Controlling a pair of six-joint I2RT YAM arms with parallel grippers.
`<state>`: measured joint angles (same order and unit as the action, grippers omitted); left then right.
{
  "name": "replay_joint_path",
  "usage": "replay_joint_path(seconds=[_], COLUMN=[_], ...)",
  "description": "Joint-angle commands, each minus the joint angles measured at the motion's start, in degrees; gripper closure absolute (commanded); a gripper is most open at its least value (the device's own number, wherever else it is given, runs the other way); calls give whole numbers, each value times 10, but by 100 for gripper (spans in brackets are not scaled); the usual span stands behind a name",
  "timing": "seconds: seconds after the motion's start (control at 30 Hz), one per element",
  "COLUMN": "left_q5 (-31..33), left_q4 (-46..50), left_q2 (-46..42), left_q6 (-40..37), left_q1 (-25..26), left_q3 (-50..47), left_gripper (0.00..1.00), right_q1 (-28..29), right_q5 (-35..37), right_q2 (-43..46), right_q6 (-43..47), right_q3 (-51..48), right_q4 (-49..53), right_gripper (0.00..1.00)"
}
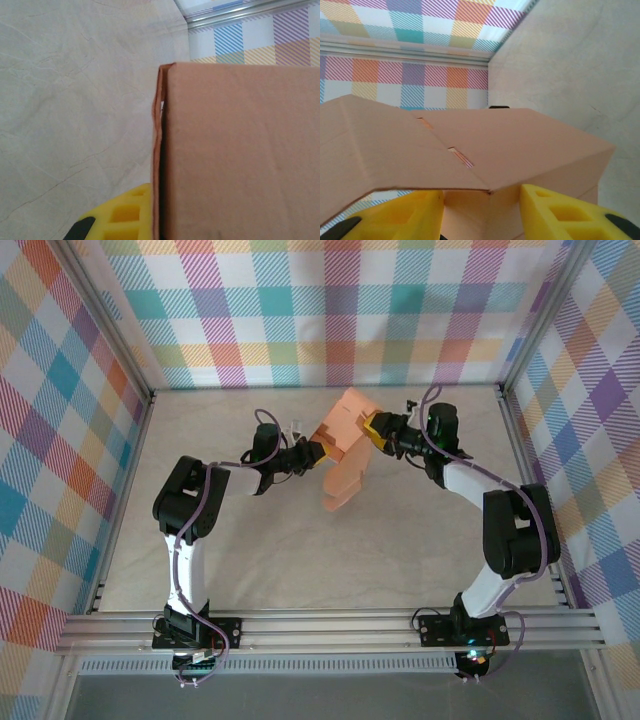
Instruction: Fold the paper box
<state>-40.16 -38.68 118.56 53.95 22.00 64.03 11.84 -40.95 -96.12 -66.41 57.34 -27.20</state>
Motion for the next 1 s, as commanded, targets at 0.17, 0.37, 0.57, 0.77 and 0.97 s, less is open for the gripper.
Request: replay_joint_path(seconds=[0.17, 0.37, 0.57, 0.77, 0.97], left_q5=[3, 29, 43, 48, 47], left_q4=[8, 56, 89, 94, 93], left_q2=[-33, -47, -54, -55, -53], left_q6=[-31, -67, -93, -97, -96], left_q1=[9, 12, 13, 13, 13], left_q3=[9, 10, 11, 10, 11], left_gripper=[100, 100, 100, 100, 100], right_q1=[5, 5, 6, 5, 5], right_q5=[15, 21, 17, 16, 19], right_q2=[-1, 7, 9, 15, 19], right_q6=[52, 61, 63, 74, 80], right_q3=[27, 30, 32, 31, 32], right_q4=[112, 138, 145, 161, 168], right_gripper=[68, 79, 84, 77, 86])
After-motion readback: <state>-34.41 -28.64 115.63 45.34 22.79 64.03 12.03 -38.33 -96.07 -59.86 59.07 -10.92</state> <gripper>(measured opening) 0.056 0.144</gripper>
